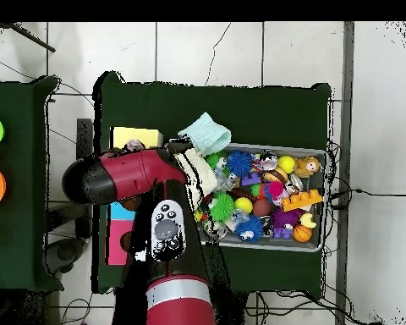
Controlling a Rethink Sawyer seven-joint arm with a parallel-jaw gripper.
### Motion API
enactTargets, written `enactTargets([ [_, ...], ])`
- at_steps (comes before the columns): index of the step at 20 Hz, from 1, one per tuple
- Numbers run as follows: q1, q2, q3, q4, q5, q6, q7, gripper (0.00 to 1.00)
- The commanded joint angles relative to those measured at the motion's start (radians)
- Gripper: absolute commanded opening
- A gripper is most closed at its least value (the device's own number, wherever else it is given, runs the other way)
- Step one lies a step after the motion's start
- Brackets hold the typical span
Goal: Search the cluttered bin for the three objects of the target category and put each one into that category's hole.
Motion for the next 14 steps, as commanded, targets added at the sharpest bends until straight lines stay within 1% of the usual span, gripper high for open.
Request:
enactTargets([
  [1,-0.034,0.079,0.033,0.074,-0.049,-0.089,0.079,0.00],
  [7,-0.060,0.085,0.051,0.091,-0.049,-0.124,0.062,0.00],
  [12,-0.053,0.094,0.040,0.089,-0.053,-0.137,0.064,0.00],
  [14,-0.059,0.092,0.048,0.094,-0.051,-0.139,0.058,0.00],
])
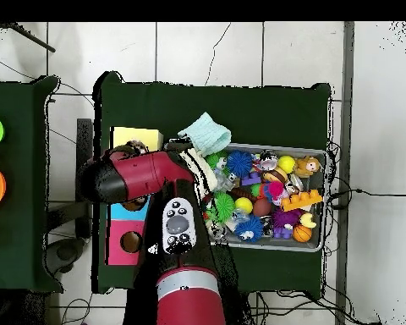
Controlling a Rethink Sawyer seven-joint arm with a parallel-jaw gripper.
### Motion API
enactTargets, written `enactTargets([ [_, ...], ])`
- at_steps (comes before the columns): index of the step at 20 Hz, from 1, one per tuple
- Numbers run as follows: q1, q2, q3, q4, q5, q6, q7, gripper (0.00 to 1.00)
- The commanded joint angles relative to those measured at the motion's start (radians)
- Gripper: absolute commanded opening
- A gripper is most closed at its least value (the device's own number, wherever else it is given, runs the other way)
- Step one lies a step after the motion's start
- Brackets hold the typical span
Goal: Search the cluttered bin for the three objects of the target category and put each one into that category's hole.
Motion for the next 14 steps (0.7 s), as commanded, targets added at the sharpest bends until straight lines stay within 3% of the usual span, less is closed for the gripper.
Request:
enactTargets([
  [1,-0.039,0.054,0.054,0.087,-0.050,-0.033,0.051,0.00],
  [7,-0.044,0.053,0.055,0.088,-0.058,-0.030,0.039,0.00],
  [14,0.000,0.126,0.002,0.029,-0.076,-0.081,0.074,0.00],
])
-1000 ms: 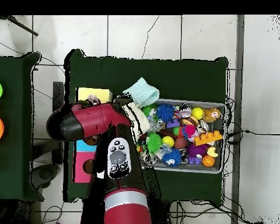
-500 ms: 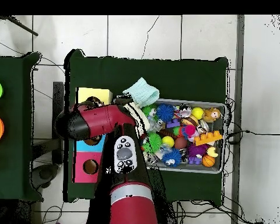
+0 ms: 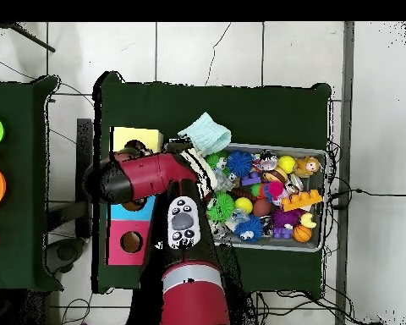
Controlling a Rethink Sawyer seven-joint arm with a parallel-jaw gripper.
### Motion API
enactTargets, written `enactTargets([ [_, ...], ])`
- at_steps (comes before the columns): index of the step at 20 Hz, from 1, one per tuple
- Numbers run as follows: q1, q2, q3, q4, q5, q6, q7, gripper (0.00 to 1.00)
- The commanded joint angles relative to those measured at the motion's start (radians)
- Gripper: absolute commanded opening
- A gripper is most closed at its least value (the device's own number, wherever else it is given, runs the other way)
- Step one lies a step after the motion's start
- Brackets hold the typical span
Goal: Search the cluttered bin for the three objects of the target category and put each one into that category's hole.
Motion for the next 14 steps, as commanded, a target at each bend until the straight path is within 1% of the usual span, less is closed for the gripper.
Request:
enactTargets([
  [1,0.015,0.112,-0.007,0.017,-0.077,-0.087,0.082,0.00],
  [8,0.053,0.188,-0.059,-0.029,-0.058,-0.148,0.109,0.00],
  [14,0.059,0.222,-0.068,-0.043,-0.043,-0.185,0.101,0.00],
])
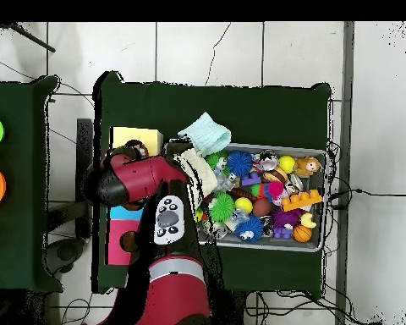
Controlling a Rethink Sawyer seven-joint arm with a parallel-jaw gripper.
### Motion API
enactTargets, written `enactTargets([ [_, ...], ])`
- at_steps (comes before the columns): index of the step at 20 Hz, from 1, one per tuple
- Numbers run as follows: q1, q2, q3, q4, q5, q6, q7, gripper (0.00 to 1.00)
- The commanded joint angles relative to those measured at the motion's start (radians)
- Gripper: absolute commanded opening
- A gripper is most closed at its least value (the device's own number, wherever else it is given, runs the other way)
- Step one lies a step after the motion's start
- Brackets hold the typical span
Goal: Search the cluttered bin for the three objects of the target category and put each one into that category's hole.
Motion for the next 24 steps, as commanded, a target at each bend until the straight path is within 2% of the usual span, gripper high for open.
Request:
enactTargets([
  [1,-0.002,0.159,-0.011,-0.004,-0.041,-0.031,0.101,0.00],
  [5,-0.006,0.147,-0.005,0.006,-0.037,-0.014,0.090,0.00],
  [8,-0.020,0.098,0.016,0.036,-0.030,0.046,0.070,0.00],
  [11,-0.031,0.029,0.032,0.066,-0.017,0.130,0.046,0.00],
  [17,-0.076,-0.151,0.088,0.132,0.035,0.362,-0.012,0.00],
  [24,-0.079,-0.251,0.103,0.117,0.068,0.576,-0.018,0.00],
])
